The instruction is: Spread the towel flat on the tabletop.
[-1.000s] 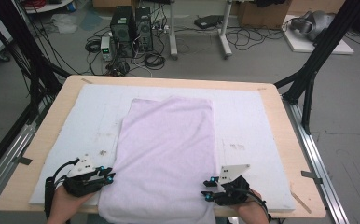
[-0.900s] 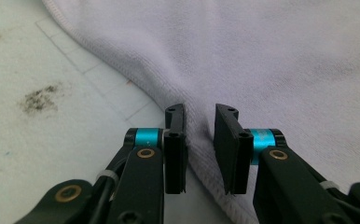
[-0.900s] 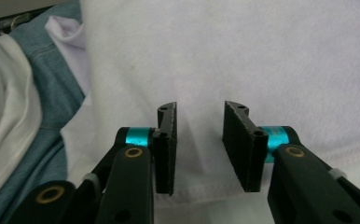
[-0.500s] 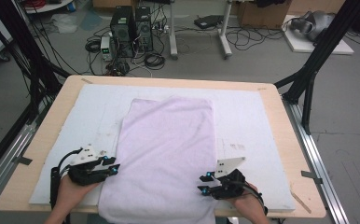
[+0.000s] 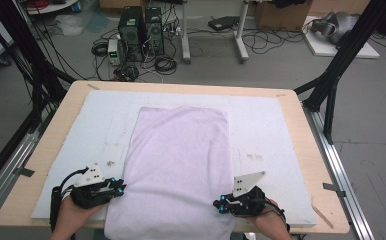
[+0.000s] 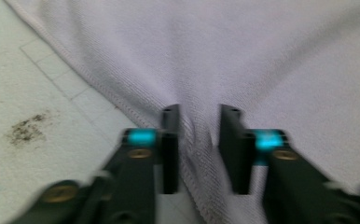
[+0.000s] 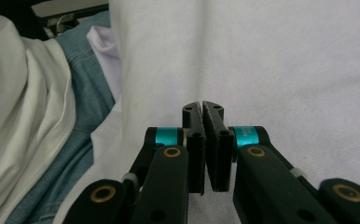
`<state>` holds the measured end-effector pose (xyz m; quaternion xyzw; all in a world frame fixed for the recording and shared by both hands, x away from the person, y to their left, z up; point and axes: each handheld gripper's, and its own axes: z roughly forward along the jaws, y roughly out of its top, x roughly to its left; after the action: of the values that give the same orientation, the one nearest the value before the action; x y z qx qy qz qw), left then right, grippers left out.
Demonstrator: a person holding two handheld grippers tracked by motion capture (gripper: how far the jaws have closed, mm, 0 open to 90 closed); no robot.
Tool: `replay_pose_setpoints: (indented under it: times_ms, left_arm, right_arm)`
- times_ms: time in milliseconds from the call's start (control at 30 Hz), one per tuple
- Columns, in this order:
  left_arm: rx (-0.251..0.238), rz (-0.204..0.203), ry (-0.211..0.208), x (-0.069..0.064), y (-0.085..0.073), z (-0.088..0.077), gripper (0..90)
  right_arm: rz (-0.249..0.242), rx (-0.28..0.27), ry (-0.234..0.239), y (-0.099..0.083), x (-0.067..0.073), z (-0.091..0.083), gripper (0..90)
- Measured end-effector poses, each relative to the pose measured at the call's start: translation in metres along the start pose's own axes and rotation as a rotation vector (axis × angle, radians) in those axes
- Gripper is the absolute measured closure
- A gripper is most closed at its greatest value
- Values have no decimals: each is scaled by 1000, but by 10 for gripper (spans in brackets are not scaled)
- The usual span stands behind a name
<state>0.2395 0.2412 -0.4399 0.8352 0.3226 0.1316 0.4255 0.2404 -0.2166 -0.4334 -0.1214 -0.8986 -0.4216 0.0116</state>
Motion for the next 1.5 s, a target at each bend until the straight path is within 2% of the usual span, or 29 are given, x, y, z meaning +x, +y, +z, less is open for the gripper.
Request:
replay_pose_setpoints:
  times_ms: [33,100,133,200,233,267,300,433,500,533,567,600,667,700,767,867,900,1000,1133,1200,1400,1500]
  left_arm:
    - [-4,3,-1,0,1,0,590]
    - [-3,3,-1,0,1,3,578]
    - [2,15,-7,0,0,4,600]
    - [25,25,-6,0,-1,8,698]
    - [22,37,1,-1,-3,9,765]
    - [17,32,-3,0,-4,8,826]
    - [16,31,-5,0,-5,7,845]
    - [19,41,-18,-2,-6,1,850]
    - [5,36,-23,-2,-5,-2,822]
    - [-5,25,-15,-1,-3,-3,767]
    - [-9,20,-12,1,-1,-3,694]
    - [-13,15,-13,2,0,-3,662]
    - [-23,12,-13,7,5,-1,616]
    - [-25,7,-14,9,7,0,593]
    - [-36,-13,-18,14,12,2,546]
    - [-65,-34,-24,21,20,5,510]
    - [-68,-37,-21,23,23,6,502]
    - [-69,-31,-7,29,31,10,478]
    - [-89,-41,9,38,44,12,444]
    - [-102,-39,15,43,50,13,438]
    - [-114,-32,21,49,62,17,407]
    - [-115,-54,32,54,67,18,382]
  right_arm:
    - [3,-10,-3,1,-2,-1,851]
    - [18,1,-7,2,-5,1,824]
    - [10,8,-14,2,-7,4,809]
    - [17,23,-7,1,-9,9,800]
    - [18,31,-8,1,-9,11,801]
    - [17,48,-13,-1,-8,14,814]
    - [14,44,-7,-2,-8,15,880]
    - [-1,57,40,-4,-4,12,880]
    - [9,37,35,-3,-5,7,879]
    - [16,29,26,-2,-6,6,867]
    - [29,15,12,-1,-8,4,842]
    - [39,3,-9,0,-12,2,831]
    - [56,-19,-22,3,-17,0,777]
    - [62,-29,-46,5,-21,-2,759]
    - [83,-43,-66,9,-26,-5,708]
    - [107,-64,-99,12,-37,-8,666]
    - [114,-64,-125,13,-43,-9,651]
    - [124,-67,-159,21,-55,-12,590]
    - [129,-76,-187,36,-72,-15,522]
    - [137,-97,-200,44,-81,-16,467]
    - [146,-103,-240,55,-102,-18,391]
    - [157,-116,-259,59,-109,-19,341]
